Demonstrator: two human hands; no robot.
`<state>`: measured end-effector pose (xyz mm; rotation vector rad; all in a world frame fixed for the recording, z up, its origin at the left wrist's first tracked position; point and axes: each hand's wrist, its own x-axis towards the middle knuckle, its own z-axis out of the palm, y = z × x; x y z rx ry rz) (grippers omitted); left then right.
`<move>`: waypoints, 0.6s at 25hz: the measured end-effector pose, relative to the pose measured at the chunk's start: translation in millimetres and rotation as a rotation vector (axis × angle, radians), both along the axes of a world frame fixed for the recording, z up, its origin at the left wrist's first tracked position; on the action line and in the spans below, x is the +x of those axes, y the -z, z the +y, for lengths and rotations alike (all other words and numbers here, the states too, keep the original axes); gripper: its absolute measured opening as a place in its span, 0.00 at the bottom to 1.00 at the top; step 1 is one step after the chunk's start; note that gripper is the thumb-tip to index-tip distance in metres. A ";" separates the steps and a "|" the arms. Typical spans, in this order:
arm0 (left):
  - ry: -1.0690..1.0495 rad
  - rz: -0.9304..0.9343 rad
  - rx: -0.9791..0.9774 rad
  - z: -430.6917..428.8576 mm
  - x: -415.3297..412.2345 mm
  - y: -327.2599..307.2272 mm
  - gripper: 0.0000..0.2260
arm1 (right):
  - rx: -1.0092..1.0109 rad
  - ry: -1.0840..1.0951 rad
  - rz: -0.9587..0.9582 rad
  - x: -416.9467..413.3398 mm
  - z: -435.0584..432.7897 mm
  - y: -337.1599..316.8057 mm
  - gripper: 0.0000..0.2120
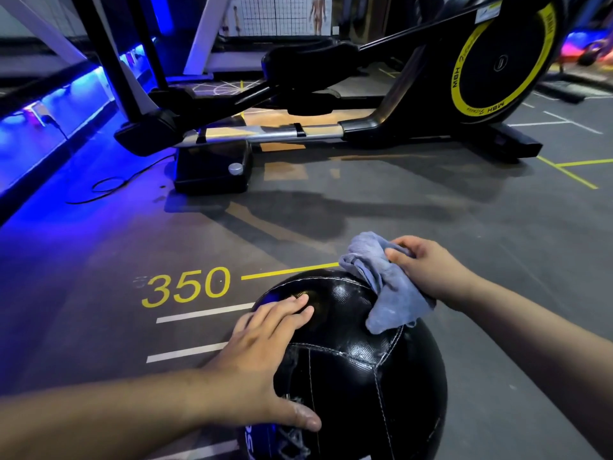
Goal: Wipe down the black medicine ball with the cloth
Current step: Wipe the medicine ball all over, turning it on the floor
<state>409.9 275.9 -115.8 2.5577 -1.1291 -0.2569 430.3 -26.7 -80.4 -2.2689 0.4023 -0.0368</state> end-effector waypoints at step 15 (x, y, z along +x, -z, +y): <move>0.019 -0.047 0.006 -2.3 -4.6 2.3 0.59 | 0.054 -0.348 -0.052 -4.2 25.5 -39.6 0.05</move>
